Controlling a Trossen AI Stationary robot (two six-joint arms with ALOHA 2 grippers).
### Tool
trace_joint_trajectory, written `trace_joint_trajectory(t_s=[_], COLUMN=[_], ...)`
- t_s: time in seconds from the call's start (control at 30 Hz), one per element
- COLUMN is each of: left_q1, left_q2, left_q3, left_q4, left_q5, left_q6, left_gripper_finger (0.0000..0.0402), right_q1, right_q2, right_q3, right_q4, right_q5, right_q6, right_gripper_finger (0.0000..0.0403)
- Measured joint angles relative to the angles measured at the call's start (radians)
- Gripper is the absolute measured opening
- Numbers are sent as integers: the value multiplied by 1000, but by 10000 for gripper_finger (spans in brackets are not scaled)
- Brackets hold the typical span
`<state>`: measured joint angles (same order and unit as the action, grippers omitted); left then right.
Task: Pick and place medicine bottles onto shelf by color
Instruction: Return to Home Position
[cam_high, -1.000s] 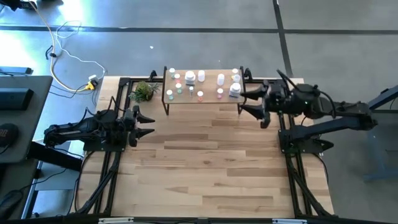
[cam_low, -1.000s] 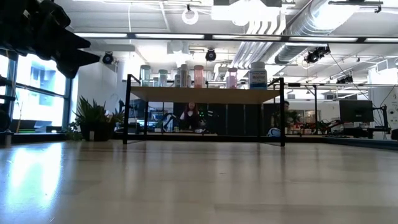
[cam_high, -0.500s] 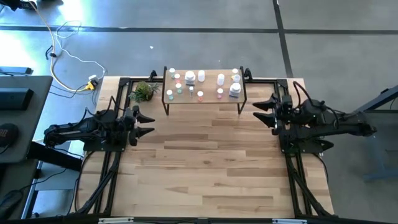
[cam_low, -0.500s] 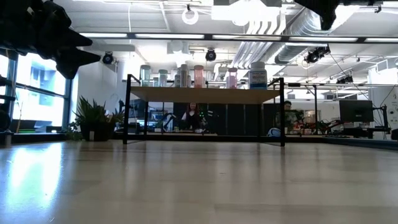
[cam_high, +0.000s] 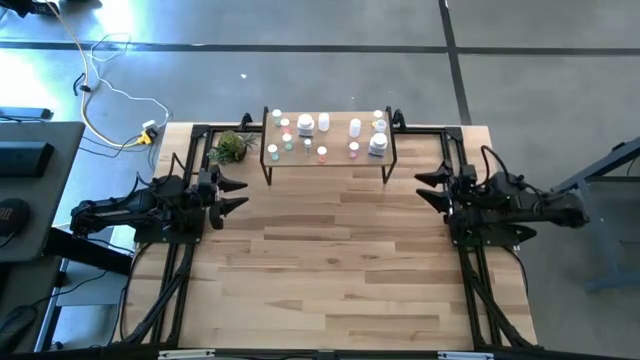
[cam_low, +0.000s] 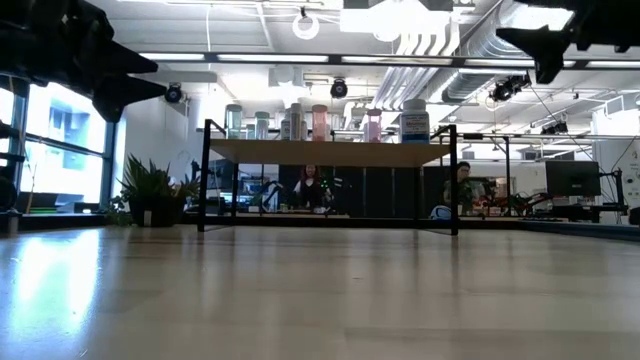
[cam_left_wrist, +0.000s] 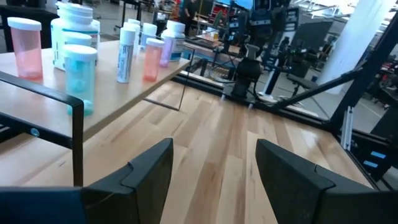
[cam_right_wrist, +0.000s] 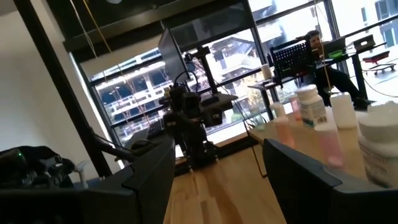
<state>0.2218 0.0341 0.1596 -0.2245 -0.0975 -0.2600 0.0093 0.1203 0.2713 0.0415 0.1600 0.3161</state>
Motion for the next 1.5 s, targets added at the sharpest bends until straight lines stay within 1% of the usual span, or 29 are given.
trace_joint_trajectory(t_s=[0.2, 0.33, 0.47, 0.6, 0.7, 0.8, 1.03, 1.1, 1.2, 1.27, 1.37, 1.5], left_q1=[0, -1, -1, -1, -2, -1, 0, 0, 0, 0, 0, 0], left_q2=[0, 0, 0, 0, 0, 1, 0, 0, 0, 0, 0, 0], left_q3=[0, 0, 0, -3, -78, -150, -143, -143, -143, -143, -143, -143], left_q4=[7, 52, 135, 149, 244, 373, 352, 323, 270, 258, 276, 275], left_q5=[-3, 1, 6, 13, 56, 64, 53, 25, -48, -85, -91, -71], left_q6=[-25, -36, 5, -1, -35, -48, -16, -16, -38, -62, -47, -39], left_gripper_finger=[220, 220, 220, 220, 220, 220, 220, 220, 220, 220, 220, 220], right_q1=[0, 0, -1, -1, -1, -1, -1, -1, -1, -1, -1, -1], right_q2=[-72, -111, -119, -116, -116, -116, -116, -116, -116, -115, -115, -115], right_q3=[-95, -145, -155, -155, -155, -155, -155, -155, -155, -155, -155, -155], right_q4=[1, 3, 6, -35, -62, -67, -84, -115, -178, -211, -253, -291], right_q5=[3, 37, 54, 54, 54, 54, 60, 60, 60, 60, 58, 57], right_q6=[54, 86, 83, 80, 92, 95, 103, 75, 20, 22, 48, 69], right_gripper_finger=[234, 234, 234, 234, 234, 234, 234, 234, 234, 234, 234, 234])
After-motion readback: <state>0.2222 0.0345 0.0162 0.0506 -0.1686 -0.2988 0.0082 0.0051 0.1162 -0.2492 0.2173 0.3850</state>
